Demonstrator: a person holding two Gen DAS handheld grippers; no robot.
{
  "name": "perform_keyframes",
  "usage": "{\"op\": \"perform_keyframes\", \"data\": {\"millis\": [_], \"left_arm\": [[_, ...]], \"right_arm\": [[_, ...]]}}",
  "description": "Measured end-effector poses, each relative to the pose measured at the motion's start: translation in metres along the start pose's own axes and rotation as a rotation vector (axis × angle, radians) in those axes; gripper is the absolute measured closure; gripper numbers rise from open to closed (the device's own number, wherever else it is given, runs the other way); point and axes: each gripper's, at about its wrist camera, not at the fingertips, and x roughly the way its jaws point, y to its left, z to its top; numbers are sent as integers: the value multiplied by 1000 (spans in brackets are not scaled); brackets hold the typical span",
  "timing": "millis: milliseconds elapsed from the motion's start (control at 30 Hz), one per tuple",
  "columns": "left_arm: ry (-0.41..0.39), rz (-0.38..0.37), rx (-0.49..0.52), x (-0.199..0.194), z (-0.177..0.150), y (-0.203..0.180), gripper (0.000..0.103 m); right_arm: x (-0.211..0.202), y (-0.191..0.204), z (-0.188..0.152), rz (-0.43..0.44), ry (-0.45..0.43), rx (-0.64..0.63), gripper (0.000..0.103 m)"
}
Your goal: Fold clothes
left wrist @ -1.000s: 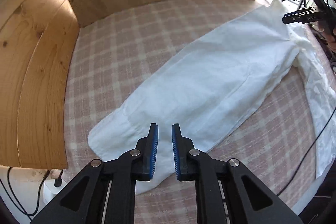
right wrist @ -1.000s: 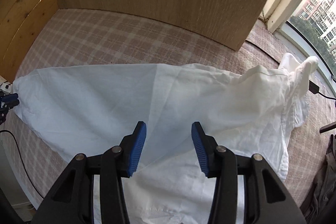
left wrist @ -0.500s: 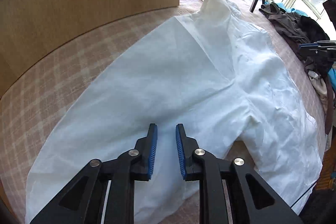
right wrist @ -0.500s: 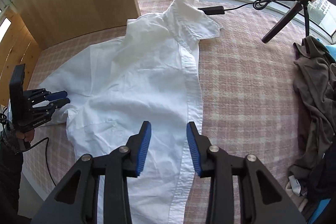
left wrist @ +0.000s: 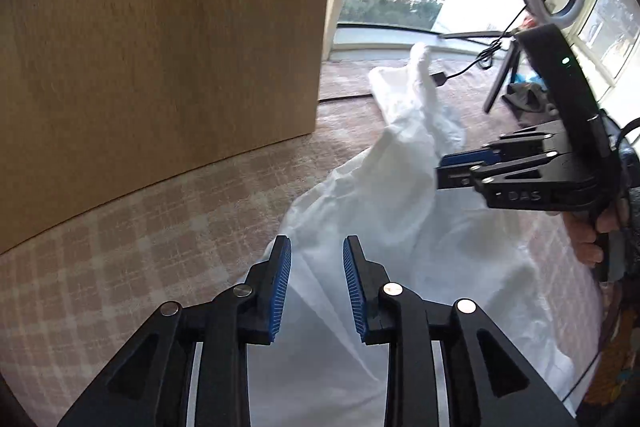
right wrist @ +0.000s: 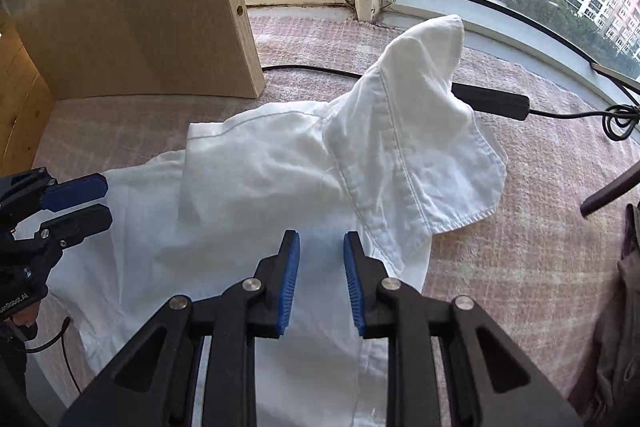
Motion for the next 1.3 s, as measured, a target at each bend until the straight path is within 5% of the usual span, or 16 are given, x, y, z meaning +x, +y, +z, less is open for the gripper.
{"op": "perform_keyframes", "data": {"millis": [33, 100, 233, 267, 333, 367, 400, 633, 800, 867, 900, 933, 967, 1100, 1167, 1300], "left_arm": [[42, 57, 0, 10, -3, 3, 79], [38, 75, -17, 10, -11, 13, 76], [-22, 42, -41, -12, -13, 22, 80], [-45, 1, -25, -20, -10, 17, 80], [-71, -47, 39, -28, -2, 3, 75], [-73, -47, 78, -28, 2, -5, 69], [-67, -42, 111, -25, 5, -12, 66], [38, -16, 199, 11, 7, -31, 66], [49, -35, 162, 18, 4, -24, 66], [36, -40, 157, 16, 2, -23, 66], [29, -37, 160, 16, 0, -23, 66], [21, -34, 163, 15, -2, -23, 65], [14, -31, 166, 15, -4, -23, 65], [-2, -36, 136, 12, -6, -15, 65], [-13, -34, 126, 10, -8, -12, 66], [-16, 2, 105, 8, -9, -4, 67]], "right_arm": [[6, -7, 1, -21, 15, 12, 81], [4, -26, -3, -77, 17, 83, 102], [-29, -50, -15, -19, -74, 96, 98], [-38, -55, -17, -17, -113, 83, 95], [-52, -63, -20, -54, -180, 57, 69], [-53, -68, -21, -66, -205, 47, 46], [-54, -73, -20, -73, -228, 38, 39], [-14, -101, -3, -34, -169, 72, 39], [7, -93, 3, 40, -180, 40, 37], [8, -87, 5, 50, -221, 22, 38], [7, -84, 5, 53, -236, 19, 48], [6, -82, 5, 75, -236, 20, 64], [4, -82, 4, 104, -235, 37, 96], [-26, -96, -9, 34, -318, 159, 96], [-18, -94, -10, 3, -262, 145, 95], [-24, -84, -10, -86, -247, 60, 80]]}}
